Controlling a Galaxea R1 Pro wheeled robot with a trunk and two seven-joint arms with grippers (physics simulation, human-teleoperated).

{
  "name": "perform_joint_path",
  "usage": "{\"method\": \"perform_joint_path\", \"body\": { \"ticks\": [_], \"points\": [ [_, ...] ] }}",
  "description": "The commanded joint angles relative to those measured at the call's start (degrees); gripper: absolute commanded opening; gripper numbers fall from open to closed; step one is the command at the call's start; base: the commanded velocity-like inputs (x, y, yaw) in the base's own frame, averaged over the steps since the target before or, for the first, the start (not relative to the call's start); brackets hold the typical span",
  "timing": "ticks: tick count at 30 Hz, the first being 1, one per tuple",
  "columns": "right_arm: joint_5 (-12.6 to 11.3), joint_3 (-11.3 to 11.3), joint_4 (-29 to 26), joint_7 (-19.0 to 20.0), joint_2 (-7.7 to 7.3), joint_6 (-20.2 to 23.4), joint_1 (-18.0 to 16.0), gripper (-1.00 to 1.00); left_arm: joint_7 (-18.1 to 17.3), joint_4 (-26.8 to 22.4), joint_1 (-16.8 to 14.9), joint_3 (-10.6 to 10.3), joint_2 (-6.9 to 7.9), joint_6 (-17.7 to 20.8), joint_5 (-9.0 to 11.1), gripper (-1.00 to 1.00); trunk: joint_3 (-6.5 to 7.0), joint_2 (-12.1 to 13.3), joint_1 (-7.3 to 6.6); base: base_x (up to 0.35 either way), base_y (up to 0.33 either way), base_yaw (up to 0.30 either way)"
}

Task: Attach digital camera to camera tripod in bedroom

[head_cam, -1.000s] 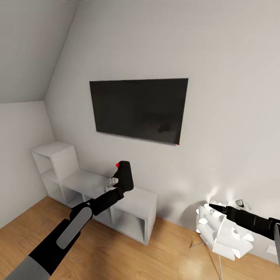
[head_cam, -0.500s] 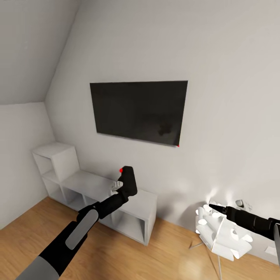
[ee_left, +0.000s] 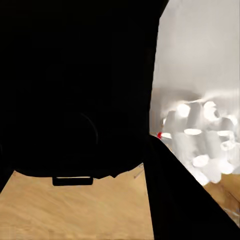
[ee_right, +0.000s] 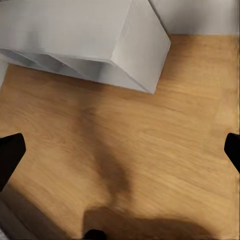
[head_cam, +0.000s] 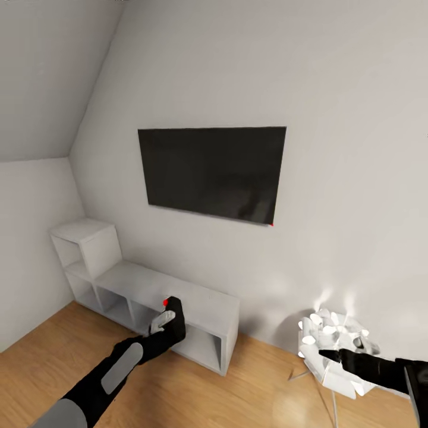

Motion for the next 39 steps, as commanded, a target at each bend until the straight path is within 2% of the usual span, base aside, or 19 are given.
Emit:
{"method": "perform_joint_path", "body": {
  "ticks": [1, 5, 6, 9, 10, 13, 16, 17, 20, 21, 24, 25, 30, 36, 39],
  "points": [
    [2.33, -0.17, 3.37, 0.10, 0.03, -1.87, -0.08, 1.00, 0.84, 5.94, -0.10, -0.38, -0.02, -0.06, 0.57, -1.00, 0.09, 0.32, -0.20, 0.000, 0.000, 0.000],
    [5.79, -0.22, 11.83, -2.18, -0.01, -6.61, -0.08, 1.00, 1.49, 18.89, -0.09, -0.65, -0.79, -0.44, 0.45, -1.00, 0.81, 1.92, -1.08, 0.000, 0.000, 0.000],
    [7.17, -0.25, 16.53, -4.37, -0.04, -9.74, -0.08, 1.00, 1.63, 25.29, -0.08, -0.71, -1.35, -0.58, 0.33, -1.00, 0.99, 2.33, -1.30, 0.000, 0.000, 0.000],
    [8.43, -0.33, 23.47, -9.45, -0.07, -15.53, -0.08, 1.00, 1.72, 33.66, -0.08, -0.77, -2.07, -0.91, 0.19, -1.00, 1.53, 3.53, -1.96, 0.000, 0.000, 0.000],
    [8.91, -0.34, 28.16, -14.13, -0.06, -19.86, -0.08, 1.00, 1.75, 38.11, -0.08, -0.80, -2.48, -1.39, 0.16, -1.00, 1.71, 3.93, -2.18, 0.000, 0.000, 0.000],
    [9.33, -0.31, 35.45, -22.82, -0.02, -26.20, -0.08, 1.00, 1.77, 42.29, -0.06, -0.82, -2.90, -2.77, 0.12, -1.00, 2.25, 5.13, -2.84, 0.000, 0.000, 0.000],
    [9.55, -0.28, 43.19, -31.86, 0.05, -31.98, -0.08, 1.00, 1.78, 44.35, 0.66, -0.87, -3.16, -4.80, -0.41, -1.00, 2.79, 6.34, -3.50, 0.000, 0.000, 0.000],
    [9.65, -0.23, 48.63, -37.17, 0.12, -35.58, -0.08, 1.00, 1.79, 45.12, 2.03, -0.93, -3.37, -6.30, -1.29, -1.00, 2.96, 6.74, -3.72, 0.000, 0.000, 0.000],
    [9.77, -0.09, 55.62, -43.48, 0.33, -40.41, -0.05, 1.00, 1.79, 45.80, 4.96, -0.96, -3.90, -8.42, -3.87, -1.00, 3.50, 7.94, -4.38, 0.000, 0.000, 0.000],
    [9.85, -0.01, 58.06, -46.26, 0.49, -42.92, 0.25, 1.00, 1.79, 46.04, 7.18, -0.96, -4.39, -9.79, -6.37, -1.00, 3.68, 8.34, -4.60, 0.000, 0.000, 0.000],
    [10.08, 0.08, 60.15, -48.88, 0.65, -45.46, 2.10, 1.00, 1.79, 46.27, 10.53, -0.95, -5.28, -12.20, -10.82, -1.00, 4.22, 9.54, -5.26, 0.000, 0.000, 0.000],
    [10.27, 0.15, 60.95, -49.96, 0.76, -46.56, 4.20, 1.00, 1.78, 46.35, 12.56, -0.94, -5.80, -14.12, -13.91, -1.00, 4.40, 9.95, -5.48, 0.000, 0.000, 0.000],
    [10.46, 0.20, 62.08, -51.56, 1.71, -49.13, 10.18, 1.00, 1.72, 46.53, 16.55, -0.93, -6.65, -20.02, -20.61, -1.00, 5.30, 11.95, -6.57, 0.000, 0.000, 0.000],
    [10.30, 0.19, 62.32, -51.89, 2.05, -50.14, 11.76, 1.00, 1.71, 46.58, 17.44, -0.87, -6.81, -21.63, -22.14, -1.00, 6.38, 14.36, -7.89, 0.000, 0.000, 0.000],
    [10.25, 0.18, 62.36, -51.98, 2.17, -50.33, 12.03, 1.00, 1.71, 46.59, 17.58, -0.87, -6.83, -21.86, -22.38, -1.00, 6.38, 14.36, -7.89, 0.000, 0.000, 0.000]
  ]
}}
